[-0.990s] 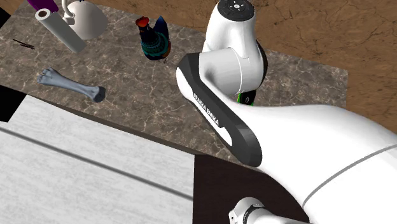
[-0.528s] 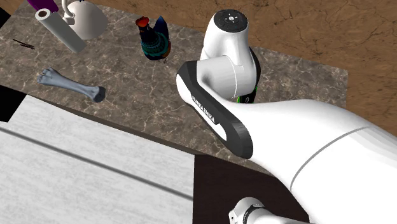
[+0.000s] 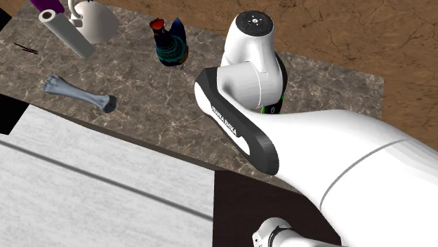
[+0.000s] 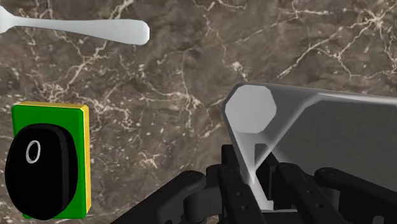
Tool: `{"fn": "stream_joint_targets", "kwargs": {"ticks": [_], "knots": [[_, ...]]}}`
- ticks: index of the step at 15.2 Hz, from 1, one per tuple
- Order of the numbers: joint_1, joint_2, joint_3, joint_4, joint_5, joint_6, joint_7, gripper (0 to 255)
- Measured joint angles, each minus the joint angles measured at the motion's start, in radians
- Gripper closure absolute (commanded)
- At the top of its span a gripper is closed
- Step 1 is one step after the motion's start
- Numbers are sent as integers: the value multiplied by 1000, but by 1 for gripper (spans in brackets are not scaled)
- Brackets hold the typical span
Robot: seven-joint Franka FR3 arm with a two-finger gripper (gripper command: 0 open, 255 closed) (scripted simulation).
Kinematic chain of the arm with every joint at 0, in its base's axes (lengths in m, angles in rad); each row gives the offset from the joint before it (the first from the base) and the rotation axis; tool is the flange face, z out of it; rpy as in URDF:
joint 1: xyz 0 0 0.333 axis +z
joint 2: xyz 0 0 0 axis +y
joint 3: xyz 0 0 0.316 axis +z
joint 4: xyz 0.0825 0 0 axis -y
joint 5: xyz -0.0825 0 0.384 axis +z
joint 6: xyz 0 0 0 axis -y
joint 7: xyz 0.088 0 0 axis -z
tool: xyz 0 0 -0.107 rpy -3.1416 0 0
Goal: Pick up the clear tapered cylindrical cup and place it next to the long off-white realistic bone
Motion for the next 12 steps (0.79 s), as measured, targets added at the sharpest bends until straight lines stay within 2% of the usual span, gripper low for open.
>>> {"fn": "stream_joint_targets", "kwargs": {"ticks": [7, 12], "knots": [[0, 0, 0, 0, 0, 0, 0, 255], [-2, -27, -3, 27, 3, -54, -2, 255]]}}
